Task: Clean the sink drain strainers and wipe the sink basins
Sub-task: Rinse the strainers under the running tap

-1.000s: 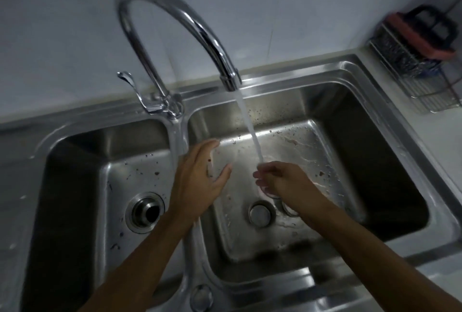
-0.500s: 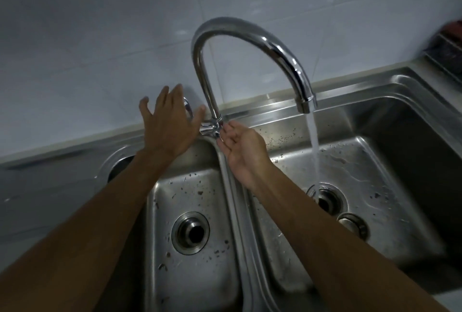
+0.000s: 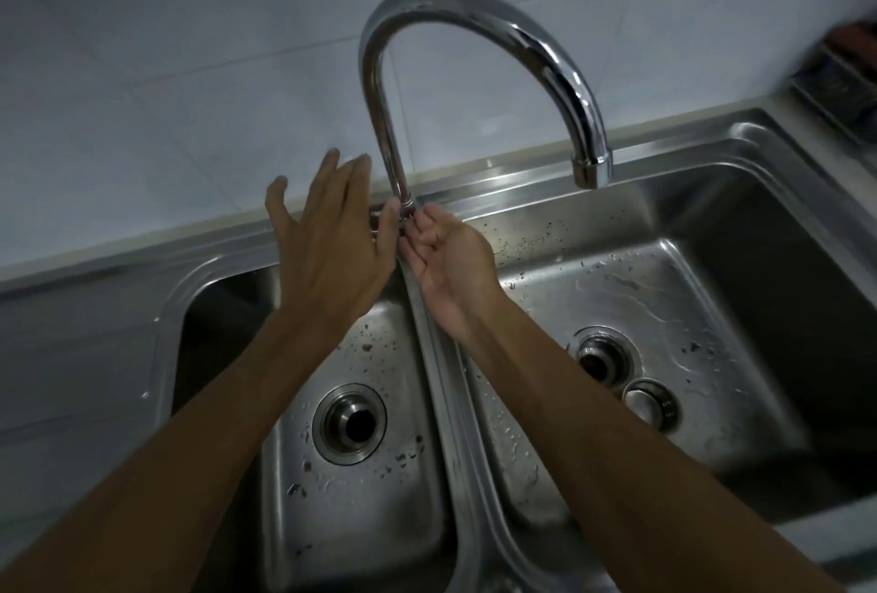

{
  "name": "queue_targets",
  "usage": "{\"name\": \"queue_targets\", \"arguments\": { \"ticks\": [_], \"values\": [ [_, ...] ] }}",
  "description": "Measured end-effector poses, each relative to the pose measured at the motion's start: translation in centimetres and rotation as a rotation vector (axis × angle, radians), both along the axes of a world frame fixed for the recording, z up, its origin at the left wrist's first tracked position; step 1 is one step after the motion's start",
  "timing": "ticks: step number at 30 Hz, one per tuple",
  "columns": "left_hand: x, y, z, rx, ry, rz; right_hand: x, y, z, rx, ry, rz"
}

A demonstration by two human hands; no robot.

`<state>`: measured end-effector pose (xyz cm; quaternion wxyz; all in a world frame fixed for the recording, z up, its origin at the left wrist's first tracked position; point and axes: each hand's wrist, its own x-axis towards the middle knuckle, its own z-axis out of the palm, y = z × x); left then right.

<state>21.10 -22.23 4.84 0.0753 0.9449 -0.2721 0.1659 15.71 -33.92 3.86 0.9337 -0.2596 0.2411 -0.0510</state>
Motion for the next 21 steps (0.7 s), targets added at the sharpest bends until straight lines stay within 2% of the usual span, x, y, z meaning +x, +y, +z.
{"name": "queue_targets", "arguments": {
  "ticks": [11, 14, 15, 18, 21],
  "values": [
    [-0.2, -0.8, -0.5, 0.000, 0.007, 0.047, -0.6, -0.2, -0.3, -0.076, -0.067, 0.082],
    [-0.8, -0.9, -0.5, -0.028, 0.041, 0.061, -1.3, -0.7, -0.6, -0.192, -0.085, 0.140],
    [-1.5, -0.9, -0.6, -0.045, 0.063, 0.070, -1.7, -1.1, -0.7, -0.334, -0.066, 0.162],
    [-5.8, -1.4, -1.9, -0.092, 0.153, 0.088, -4.3, -3.5, -1.3, -0.987, 0.002, 0.226],
    [-11.4, -3.6, -4.0, -0.131, 0.276, 0.048, -8.6, -8.5, -2.4, -1.563, 0.003, 0.383]
  ]
}}
